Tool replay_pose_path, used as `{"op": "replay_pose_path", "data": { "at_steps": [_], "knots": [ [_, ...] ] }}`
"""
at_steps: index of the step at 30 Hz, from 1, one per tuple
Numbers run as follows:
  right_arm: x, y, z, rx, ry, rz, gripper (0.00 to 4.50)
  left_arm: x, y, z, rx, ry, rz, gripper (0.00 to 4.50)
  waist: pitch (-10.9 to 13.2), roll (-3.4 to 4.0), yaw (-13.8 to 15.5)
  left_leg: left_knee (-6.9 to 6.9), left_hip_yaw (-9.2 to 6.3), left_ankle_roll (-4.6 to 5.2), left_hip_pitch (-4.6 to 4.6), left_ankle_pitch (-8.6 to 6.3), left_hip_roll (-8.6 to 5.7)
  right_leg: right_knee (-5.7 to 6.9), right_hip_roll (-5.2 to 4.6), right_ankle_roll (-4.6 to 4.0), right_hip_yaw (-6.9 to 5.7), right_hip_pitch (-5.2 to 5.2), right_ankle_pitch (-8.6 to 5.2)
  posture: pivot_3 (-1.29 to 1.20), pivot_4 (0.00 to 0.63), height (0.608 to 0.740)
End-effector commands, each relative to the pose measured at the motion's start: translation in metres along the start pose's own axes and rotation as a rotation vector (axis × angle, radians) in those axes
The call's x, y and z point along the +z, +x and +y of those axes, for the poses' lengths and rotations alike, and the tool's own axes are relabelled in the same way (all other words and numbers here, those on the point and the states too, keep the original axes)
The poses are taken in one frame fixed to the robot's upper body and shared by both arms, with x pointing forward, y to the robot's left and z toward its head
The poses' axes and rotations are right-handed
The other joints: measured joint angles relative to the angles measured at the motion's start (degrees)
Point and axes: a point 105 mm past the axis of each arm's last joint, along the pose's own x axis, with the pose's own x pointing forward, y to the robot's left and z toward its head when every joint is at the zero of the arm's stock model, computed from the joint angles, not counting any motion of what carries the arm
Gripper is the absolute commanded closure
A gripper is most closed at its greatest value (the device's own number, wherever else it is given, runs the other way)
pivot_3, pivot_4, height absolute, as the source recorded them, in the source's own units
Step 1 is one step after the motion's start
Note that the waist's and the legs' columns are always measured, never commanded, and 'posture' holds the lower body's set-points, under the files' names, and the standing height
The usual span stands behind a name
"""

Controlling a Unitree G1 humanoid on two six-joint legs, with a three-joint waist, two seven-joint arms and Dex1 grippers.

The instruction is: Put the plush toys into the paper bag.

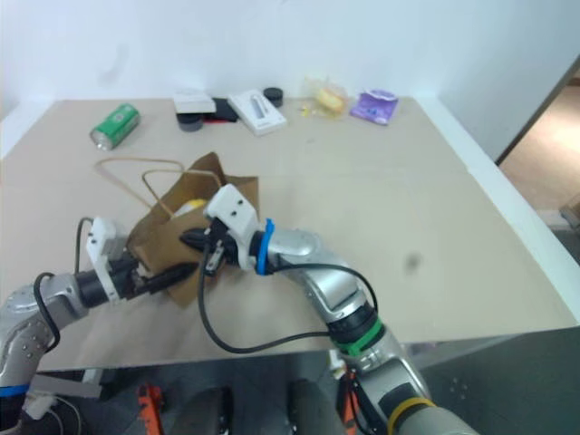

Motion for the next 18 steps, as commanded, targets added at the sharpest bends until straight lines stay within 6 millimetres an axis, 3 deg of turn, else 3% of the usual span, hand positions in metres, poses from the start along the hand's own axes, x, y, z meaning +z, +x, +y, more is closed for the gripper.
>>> {"op": "replay_pose_path", "data": {
  "at_steps": [1,4,6,9,10,12,16,18],
  "knots": [
    [0.018,-0.005,0.004,0.021,-0.046,-0.050,4.50,0.013,0.002,0.005,0.034,0.038,-0.069,0.99,0.0,-0.01,0.0,0.01,0.00,0.00,0.00,0.00,0.00,0.00,0.01,0.01,0.01,0.01,0.01,0.00,0.150,0.740],
    [0.017,-0.010,0.002,0.019,-0.048,-0.043,4.50,0.013,0.002,0.004,0.026,0.034,-0.072,2.27,0.0,-0.01,0.0,0.02,0.00,0.01,0.01,0.00,0.00,0.03,0.03,0.02,0.02,0.00,0.02,0.00,0.150,0.740],
    [0.017,-0.017,0.000,0.013,-0.047,-0.039,4.50,0.014,0.002,0.004,0.024,0.037,-0.076,2.85,0.0,-0.01,0.0,0.02,0.00,0.01,0.01,0.00,0.00,0.03,0.03,0.02,0.02,0.00,0.02,0.00,0.150,0.740],
    [0.021,-0.041,-0.007,0.003,-0.026,-0.051,4.50,0.017,0.003,0.002,0.008,0.053,-0.080,3.77,0.0,-0.02,0.0,0.02,-0.01,0.01,-0.01,0.00,-0.01,0.03,0.01,0.04,0.03,0.00,0.00,0.00,0.150,0.740],
    [0.025,-0.054,-0.009,0.009,-0.020,-0.064,4.50,0.017,0.003,0.000,-0.007,0.050,-0.076,4.30,0.0,-0.01,0.1,0.02,-0.01,0.01,-0.02,0.00,-0.01,0.03,0.01,0.05,0.03,0.00,0.00,0.00,0.150,0.740],
    [0.037,-0.085,-0.015,0.027,0.011,-0.088,4.50,0.017,0.004,-0.006,-0.052,0.054,-0.058,4.42,0.0,-0.01,0.2,0.02,-0.02,0.01,-0.03,0.00,-0.08,0.03,-0.05,0.08,0.02,0.02,-0.04,0.00,0.150,0.740],
    [0.066,-0.153,-0.023,0.080,0.025,-0.099,3.41,0.020,0.006,-0.022,-0.185,0.067,-0.030,4.50,0.0,0.01,0.3,0.06,0.03,0.01,-0.04,0.00,-0.23,0.01,-0.18,0.02,0.09,0.04,-0.18,0.00,0.150,0.740],
    [0.078,-0.184,-0.029,0.078,0.016,-0.064,2.57,0.021,0.009,-0.030,-0.269,0.115,-0.005,4.50,0.0,0.03,0.3,0.06,0.02,0.01,-0.06,0.00,-0.28,-0.03,-0.19,0.06,0.11,0.06,-0.20,0.00,0.150,0.740]
  ]
}}
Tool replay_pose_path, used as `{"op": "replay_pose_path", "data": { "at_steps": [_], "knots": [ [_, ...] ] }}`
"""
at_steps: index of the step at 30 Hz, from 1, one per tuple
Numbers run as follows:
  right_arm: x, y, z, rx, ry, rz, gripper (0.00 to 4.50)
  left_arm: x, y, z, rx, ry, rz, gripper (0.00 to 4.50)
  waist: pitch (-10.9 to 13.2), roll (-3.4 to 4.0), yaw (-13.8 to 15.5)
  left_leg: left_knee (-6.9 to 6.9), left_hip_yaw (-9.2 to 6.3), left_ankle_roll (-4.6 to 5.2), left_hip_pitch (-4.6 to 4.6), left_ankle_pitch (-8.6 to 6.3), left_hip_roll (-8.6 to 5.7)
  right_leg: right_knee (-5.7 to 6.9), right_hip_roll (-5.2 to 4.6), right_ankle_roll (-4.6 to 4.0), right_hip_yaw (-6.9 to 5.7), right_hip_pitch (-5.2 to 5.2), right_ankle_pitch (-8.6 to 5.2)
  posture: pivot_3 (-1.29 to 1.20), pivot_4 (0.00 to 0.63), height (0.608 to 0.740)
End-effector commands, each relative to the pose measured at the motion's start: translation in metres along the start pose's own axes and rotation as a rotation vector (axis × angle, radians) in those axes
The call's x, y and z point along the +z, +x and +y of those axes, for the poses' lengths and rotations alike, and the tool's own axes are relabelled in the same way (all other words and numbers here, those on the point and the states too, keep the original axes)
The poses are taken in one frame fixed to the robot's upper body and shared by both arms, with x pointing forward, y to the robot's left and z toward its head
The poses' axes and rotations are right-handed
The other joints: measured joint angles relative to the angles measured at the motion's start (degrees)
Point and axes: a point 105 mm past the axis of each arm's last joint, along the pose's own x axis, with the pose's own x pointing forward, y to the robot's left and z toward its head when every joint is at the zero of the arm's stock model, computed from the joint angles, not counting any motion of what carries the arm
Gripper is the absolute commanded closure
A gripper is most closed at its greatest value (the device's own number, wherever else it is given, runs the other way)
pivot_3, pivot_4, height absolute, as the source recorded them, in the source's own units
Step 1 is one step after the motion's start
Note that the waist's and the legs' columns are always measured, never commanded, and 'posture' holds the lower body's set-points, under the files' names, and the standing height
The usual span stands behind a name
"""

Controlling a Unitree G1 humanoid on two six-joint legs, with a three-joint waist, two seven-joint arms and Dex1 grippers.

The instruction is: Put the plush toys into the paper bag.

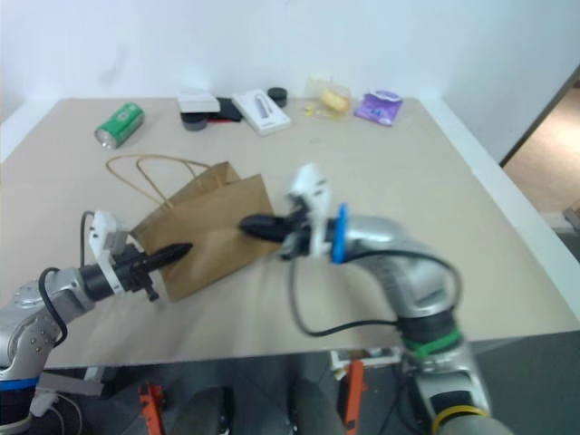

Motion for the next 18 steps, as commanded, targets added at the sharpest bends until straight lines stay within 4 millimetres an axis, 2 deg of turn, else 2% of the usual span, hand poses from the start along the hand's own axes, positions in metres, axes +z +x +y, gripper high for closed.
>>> {"op": "replay_pose_path", "data": {
  "at_steps": [1,3,5,6,7,8,13,17,18],
  "knots": [
    [0.039,-0.046,0.006,0.071,-0.051,-0.018,2.05,0.015,0.007,-0.020,-0.175,0.109,0.010,4.50,0.0,0.01,0.0,-0.01,0.00,0.02,0.03,-0.01,0.01,-0.02,0.01,-0.02,0.00,0.02,-0.01,0.00,0.150,0.740],
    [0.039,-0.060,0.001,0.046,-0.070,0.041,1.50,0.014,0.011,-0.024,-0.233,0.155,0.034,4.50,0.0,0.02,-0.2,-0.04,-0.01,0.02,0.07,-0.02,0.02,-0.03,0.03,-0.03,0.00,0.03,-0.02,0.00,0.150,0.740],
    [0.036,-0.068,-0.001,0.037,-0.074,0.090,1.16,0.012,0.016,-0.026,-0.284,0.194,0.058,4.50,0.0,0.04,-0.4,-0.09,0.01,0.05,0.18,-0.03,0.08,-0.02,0.12,-0.07,0.03,0.07,-0.03,0.00,0.150,0.740],
    [0.036,-0.071,-0.002,0.038,-0.071,0.102,0.53,0.011,0.019,-0.027,-0.307,0.213,0.069,4.50,0.0,0.07,-0.4,-0.07,-0.01,0.09,0.22,-0.06,0.10,-0.02,0.14,-0.09,0.03,0.12,-0.03,0.00,0.150,0.740],
    [0.037,-0.073,-0.002,0.040,-0.070,0.106,0.53,0.011,0.021,-0.027,-0.329,0.222,0.078,4.50,0.1,0.10,-0.3,-0.07,-0.02,0.09,0.22,-0.06,0.08,-0.02,0.14,-0.10,0.03,0.12,-0.04,0.00,0.150,0.740],
    [0.039,-0.075,-0.002,0.043,-0.069,0.108,0.02,0.009,0.024,-0.028,-0.349,0.250,0.094,4.50,0.0,0.10,-0.3,-0.11,-0.03,0.11,0.23,-0.05,0.06,-0.02,0.15,-0.10,0.04,0.11,-0.04,0.00,0.150,0.740],
    [0.047,-0.081,-0.002,0.049,-0.085,0.119,0.02,0.000,0.032,-0.020,-0.360,0.345,0.134,4.50,0.1,0.14,-0.4,-0.08,0.02,0.12,0.23,-0.06,0.04,-0.02,0.18,-0.07,0.16,0.11,-0.02,0.00,0.150,0.740],
    [0.048,-0.080,0.000,0.053,-0.091,0.125,0.00,0.004,0.032,-0.017,-0.313,0.337,0.107,3.50,0.1,0.14,-0.3,-0.08,0.03,0.13,0.21,-0.07,0.02,-0.03,0.12,-0.02,0.16,0.12,-0.04,0.00,0.150,0.740],
    [0.048,-0.080,0.000,0.055,-0.088,0.124,0.00,0.006,0.031,-0.018,-0.310,0.327,0.097,2.98,0.1,0.14,-0.3,-0.08,0.03,0.13,0.21,-0.07,0.02,-0.02,0.12,-0.02,0.16,0.12,-0.04,0.00,0.150,0.740]
  ]
}}
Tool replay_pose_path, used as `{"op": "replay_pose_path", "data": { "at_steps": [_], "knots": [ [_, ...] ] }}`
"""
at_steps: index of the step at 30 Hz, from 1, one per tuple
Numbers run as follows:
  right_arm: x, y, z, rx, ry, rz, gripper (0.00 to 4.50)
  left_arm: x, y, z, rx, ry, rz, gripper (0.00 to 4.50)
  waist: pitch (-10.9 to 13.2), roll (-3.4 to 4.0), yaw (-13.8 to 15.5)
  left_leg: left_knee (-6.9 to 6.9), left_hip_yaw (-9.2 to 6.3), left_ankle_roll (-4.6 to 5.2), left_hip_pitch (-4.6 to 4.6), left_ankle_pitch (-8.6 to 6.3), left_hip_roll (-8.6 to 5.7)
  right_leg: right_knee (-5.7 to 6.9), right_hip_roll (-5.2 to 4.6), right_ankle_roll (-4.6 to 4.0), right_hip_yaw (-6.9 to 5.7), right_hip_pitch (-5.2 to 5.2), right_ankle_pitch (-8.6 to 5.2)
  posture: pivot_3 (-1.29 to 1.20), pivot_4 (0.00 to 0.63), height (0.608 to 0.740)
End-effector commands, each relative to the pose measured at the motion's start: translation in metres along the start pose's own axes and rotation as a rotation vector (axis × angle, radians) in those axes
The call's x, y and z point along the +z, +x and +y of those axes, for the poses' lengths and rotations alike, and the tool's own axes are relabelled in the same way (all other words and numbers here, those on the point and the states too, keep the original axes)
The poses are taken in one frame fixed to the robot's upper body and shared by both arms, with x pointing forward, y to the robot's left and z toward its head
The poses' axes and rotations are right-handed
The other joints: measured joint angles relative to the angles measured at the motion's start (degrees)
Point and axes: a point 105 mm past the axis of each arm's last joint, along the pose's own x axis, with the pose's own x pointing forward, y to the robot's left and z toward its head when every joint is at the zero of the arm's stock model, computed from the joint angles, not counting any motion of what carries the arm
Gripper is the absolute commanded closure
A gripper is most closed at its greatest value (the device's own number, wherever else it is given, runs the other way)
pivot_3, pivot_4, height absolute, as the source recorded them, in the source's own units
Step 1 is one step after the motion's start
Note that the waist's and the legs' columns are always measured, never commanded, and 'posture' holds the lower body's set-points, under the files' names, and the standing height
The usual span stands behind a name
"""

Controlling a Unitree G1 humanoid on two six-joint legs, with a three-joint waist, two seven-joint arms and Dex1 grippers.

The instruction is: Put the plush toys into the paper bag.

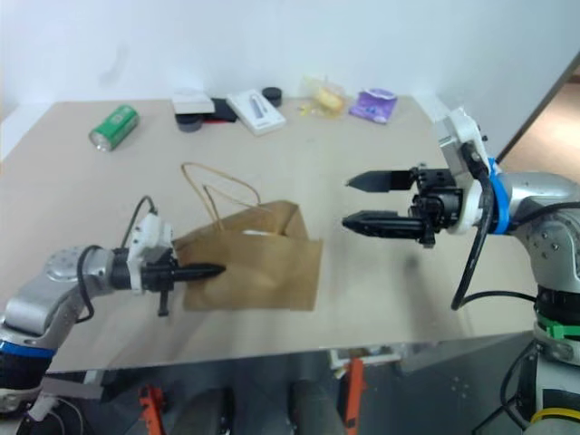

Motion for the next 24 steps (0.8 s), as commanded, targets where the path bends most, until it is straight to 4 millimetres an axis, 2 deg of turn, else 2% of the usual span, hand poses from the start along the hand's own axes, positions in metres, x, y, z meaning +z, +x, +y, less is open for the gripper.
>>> {"op": "replay_pose_path", "data": {
  "at_steps": [1,3,5,7,10,12,14,17,19,21,24],
  "knots": [
    [0.010,-0.002,0.005,0.017,-0.044,-0.005,0.00,0.014,-0.005,0.002,0.050,0.022,-0.049,2.74,0.0,0.00,0.0,0.00,0.00,0.00,0.00,0.00,0.00,0.00,0.00,0.01,0.00,0.00,0.00,0.00,0.150,0.740],
    [0.008,-0.002,0.004,0.015,-0.041,-0.002,0.00,0.023,-0.011,-0.001,0.050,-0.004,-0.078,1.92,0.0,0.00,0.0,0.00,0.01,0.00,-0.01,0.00,-0.02,0.00,-0.02,0.01,0.01,-0.01,0.00,0.00,0.150,0.740],
    [0.007,-0.002,0.004,0.015,-0.040,0.001,0.00,0.030,-0.015,-0.003,0.048,-0.016,-0.098,1.42,0.0,0.00,0.0,0.00,0.01,0.01,0.00,-0.01,-0.01,0.00,-0.02,0.03,0.00,0.00,0.00,0.00,0.150,0.740],
    [0.009,-0.006,0.002,0.004,-0.040,0.004,0.00,0.048,-0.031,-0.004,0.055,-0.064,-0.122,0.70,0.0,0.01,0.0,0.01,0.01,0.01,-0.01,-0.01,0.02,0.00,-0.02,0.12,-0.01,-0.01,0.05,0.00,0.150,0.740],
    [0.009,-0.015,-0.003,-0.028,-0.038,0.014,0.00,0.071,-0.055,-0.001,0.088,-0.093,-0.140,0.05,0.0,0.00,0.0,0.01,-0.01,0.01,0.00,0.00,0.01,0.01,-0.01,0.03,-0.03,-0.02,0.00,0.00,0.150,0.740],
    [0.008,-0.021,-0.007,-0.059,-0.033,0.022,0.00,0.080,-0.072,0.012,0.161,-0.090,-0.150,0.05,0.0,0.00,0.0,0.01,-0.02,0.01,-0.01,0.00,0.02,0.01,0.00,0.02,-0.04,-0.03,0.00,0.00,0.150,0.740],
    [0.007,-0.030,-0.016,-0.114,-0.021,0.028,0.00,0.087,-0.099,0.036,0.303,-0.089,-0.145,0.05,0.0,0.02,0.0,0.01,-0.02,0.00,0.00,-0.01,0.02,0.01,0.00,0.00,-0.06,-0.04,-0.02,0.00,0.150,0.740],
    [-0.001,-0.042,-0.032,-0.222,-0.004,0.066,0.00,0.072,-0.130,0.062,0.486,-0.061,-0.021,0.05,0.1,0.05,0.0,0.04,-0.03,0.01,0.03,0.00,-0.04,0.01,-0.04,0.00,-0.08,0.02,-0.02,0.00,0.150,0.740],
    [-0.011,-0.051,-0.046,-0.322,0.005,0.107,0.00,0.059,-0.147,0.071,0.541,-0.074,0.039,0.05,0.1,0.11,-0.1,0.04,0.01,0.01,0.03,0.00,-0.02,0.01,-0.03,-0.01,-0.08,-0.02,-0.02,0.00,0.150,0.740],
    [-0.015,-0.054,-0.051,-0.357,0.006,0.118,0.00,0.051,-0.155,0.073,0.549,-0.079,0.066,0.05,0.1,0.16,0.0,-0.02,0.11,-0.01,-0.03,-0.02,0.00,0.01,-0.07,-0.05,-0.05,-0.15,-0.05,0.00,0.150,0.740],
    [-0.020,-0.052,-0.048,-0.339,0.018,0.117,0.00,0.047,-0.153,0.072,0.521,-0.076,0.065,0.05,0.1,0.16,0.0,-0.03,0.11,-0.01,-0.21,-0.02,0.01,0.01,-0.08,-0.04,-0.06,-0.32,-0.05,0.00,0.150,0.740]
  ]
}}
